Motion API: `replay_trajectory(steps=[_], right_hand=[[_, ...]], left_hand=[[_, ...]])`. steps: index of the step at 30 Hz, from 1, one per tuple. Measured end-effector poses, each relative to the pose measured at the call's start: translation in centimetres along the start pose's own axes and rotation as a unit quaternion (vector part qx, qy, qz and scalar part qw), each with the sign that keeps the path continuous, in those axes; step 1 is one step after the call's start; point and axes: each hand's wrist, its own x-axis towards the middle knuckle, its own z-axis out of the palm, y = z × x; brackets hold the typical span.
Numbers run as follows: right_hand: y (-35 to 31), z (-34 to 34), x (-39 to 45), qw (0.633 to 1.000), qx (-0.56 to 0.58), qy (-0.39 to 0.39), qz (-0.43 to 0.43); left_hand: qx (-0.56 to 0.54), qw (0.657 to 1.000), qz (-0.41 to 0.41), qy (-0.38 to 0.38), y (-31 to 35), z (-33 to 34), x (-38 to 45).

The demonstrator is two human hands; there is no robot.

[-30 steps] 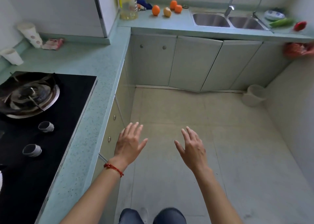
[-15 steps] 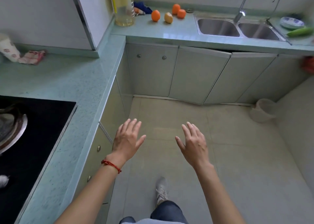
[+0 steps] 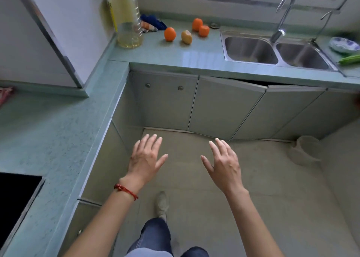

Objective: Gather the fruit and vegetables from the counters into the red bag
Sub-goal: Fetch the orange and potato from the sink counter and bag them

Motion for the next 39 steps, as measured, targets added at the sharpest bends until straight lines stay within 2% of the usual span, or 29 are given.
replay_trajectory(steps=[10, 15, 25, 29, 39], right_hand=[[0.4, 4.7, 17.2, 1.0, -0.002, -0.02, 0.021], [0.6, 6.1, 25.2, 0.999, -0.001, -0.015, 0.034], [3.3, 10.1, 40.5, 0.999, 0.017, -0.03, 0.038], [5.3, 12.0, 47.6, 0.999, 0.03, -0.033, 0.025], [8.3, 15.2, 62.1, 0.995, 0.047, -0.087, -0.003]], left_hand=[[0.009, 1.0, 0.024, -0.017, -4.6, -0.1, 19.0], [0.006, 0.999, 0.033, 0.006, -7.1, -0.9, 27.3], [-0.024, 0.999, 0.002, 0.032, -9.6, -0.1, 42.1], [-0.026, 0.999, -0.008, 0.018, -9.9, 0.5, 49.3], [-0.042, 0.998, -0.046, 0.016, -11.4, 0.5, 63.4]])
